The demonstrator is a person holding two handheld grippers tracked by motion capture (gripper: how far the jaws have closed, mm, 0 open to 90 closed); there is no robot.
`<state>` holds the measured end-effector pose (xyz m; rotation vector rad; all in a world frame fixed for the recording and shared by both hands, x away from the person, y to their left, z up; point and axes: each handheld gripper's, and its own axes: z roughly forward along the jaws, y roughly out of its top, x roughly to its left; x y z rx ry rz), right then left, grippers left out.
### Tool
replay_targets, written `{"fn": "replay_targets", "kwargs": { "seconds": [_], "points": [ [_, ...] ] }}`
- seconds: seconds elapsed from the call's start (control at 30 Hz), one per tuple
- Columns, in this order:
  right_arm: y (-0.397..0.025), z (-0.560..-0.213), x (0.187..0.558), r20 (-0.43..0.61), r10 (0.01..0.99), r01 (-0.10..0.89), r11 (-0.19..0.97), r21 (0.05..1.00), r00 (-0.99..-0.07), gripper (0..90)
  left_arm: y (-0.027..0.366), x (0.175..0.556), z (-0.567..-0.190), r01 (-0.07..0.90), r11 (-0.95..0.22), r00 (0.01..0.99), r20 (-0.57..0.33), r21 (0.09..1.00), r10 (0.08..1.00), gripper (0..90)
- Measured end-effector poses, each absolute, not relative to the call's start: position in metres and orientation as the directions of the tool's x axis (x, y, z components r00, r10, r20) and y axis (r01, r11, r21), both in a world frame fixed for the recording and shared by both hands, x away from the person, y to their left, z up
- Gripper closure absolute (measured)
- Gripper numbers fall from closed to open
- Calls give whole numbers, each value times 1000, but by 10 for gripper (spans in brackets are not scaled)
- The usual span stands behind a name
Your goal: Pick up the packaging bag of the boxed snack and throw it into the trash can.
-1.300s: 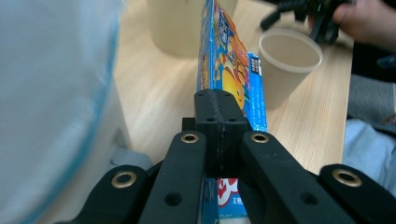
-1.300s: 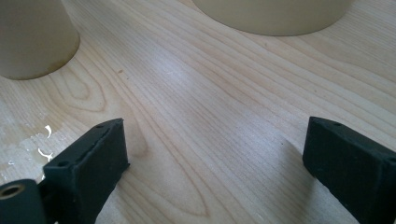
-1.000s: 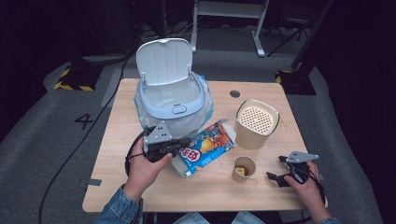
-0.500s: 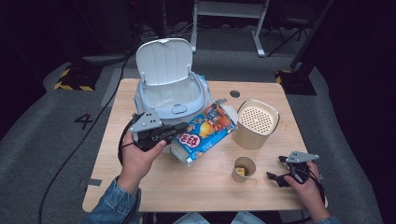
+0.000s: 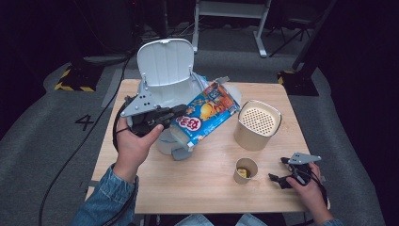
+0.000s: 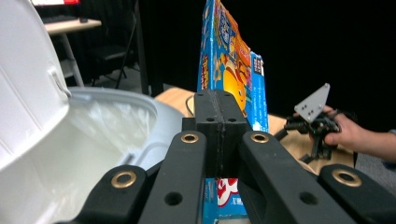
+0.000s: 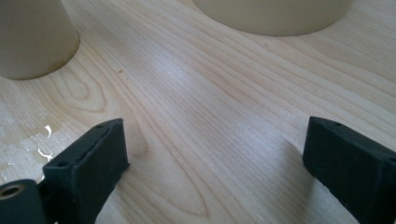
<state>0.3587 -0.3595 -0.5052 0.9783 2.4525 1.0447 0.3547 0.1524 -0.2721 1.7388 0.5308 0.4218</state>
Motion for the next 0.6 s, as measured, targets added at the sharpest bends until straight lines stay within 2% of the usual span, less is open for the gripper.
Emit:
{"fn": "replay_targets", "kwargs": {
  "seconds": [0.6],
  "points": [
    [-360,-505,359,-10,691,472,503,724,-722,64,165,369,-218,25,-74,783,26,997,622,898]
  ]
}}
